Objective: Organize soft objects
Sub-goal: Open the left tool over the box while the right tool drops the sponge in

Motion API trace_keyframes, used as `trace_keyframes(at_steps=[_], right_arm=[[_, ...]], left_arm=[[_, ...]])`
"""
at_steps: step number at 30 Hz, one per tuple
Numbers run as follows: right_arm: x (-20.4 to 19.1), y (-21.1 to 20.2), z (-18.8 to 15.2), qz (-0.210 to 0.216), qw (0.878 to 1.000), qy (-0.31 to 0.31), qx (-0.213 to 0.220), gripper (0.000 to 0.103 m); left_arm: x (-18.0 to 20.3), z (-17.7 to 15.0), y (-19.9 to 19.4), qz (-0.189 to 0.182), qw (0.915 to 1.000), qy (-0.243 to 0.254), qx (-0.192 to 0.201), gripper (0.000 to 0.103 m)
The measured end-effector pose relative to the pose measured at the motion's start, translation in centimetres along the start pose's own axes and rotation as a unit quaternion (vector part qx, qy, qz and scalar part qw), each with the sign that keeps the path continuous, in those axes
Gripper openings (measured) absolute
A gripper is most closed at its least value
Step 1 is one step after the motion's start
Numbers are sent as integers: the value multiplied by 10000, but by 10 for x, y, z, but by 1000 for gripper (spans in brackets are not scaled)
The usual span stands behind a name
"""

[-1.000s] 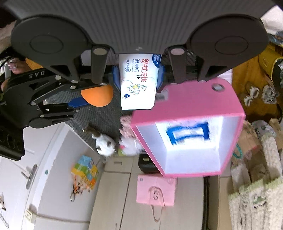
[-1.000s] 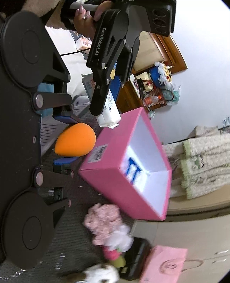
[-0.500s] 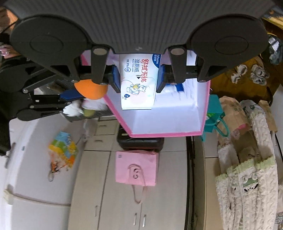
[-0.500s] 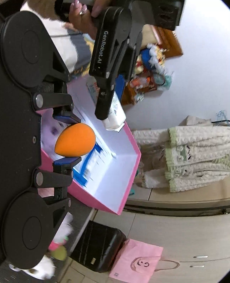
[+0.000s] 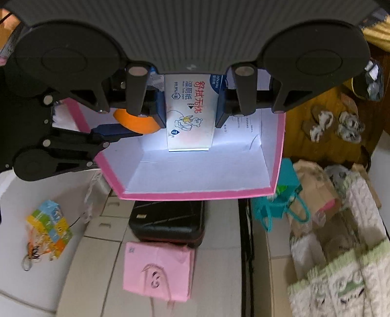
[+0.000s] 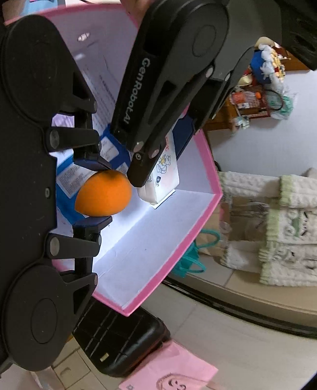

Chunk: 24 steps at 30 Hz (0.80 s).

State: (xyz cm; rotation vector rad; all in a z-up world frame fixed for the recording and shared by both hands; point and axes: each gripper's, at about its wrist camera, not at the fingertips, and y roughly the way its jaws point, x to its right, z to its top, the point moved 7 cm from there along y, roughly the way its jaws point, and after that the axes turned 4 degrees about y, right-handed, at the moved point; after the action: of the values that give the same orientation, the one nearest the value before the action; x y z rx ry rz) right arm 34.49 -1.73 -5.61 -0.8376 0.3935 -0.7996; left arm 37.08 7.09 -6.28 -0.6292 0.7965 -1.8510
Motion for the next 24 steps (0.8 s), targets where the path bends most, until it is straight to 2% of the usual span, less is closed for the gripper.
trace_keyframes(at_steps=[4,8,14,24], right_arm=[[2,14,3,13,9998,-125,-160,46],[4,18,5,-72,9996,-189,-176,60],[5,-9,3,-117,9997,14,200,60],[-7,-65,-17,-167,9985,291,440,60]], left_arm=[[-6,1,12,133,9999,-70,-64,41],[-6,-3,5,98,9998,-134,73,44],[-4,-12,-31,94,9994,130,313,47],[9,-39,-97,269,9967,549,536,56]])
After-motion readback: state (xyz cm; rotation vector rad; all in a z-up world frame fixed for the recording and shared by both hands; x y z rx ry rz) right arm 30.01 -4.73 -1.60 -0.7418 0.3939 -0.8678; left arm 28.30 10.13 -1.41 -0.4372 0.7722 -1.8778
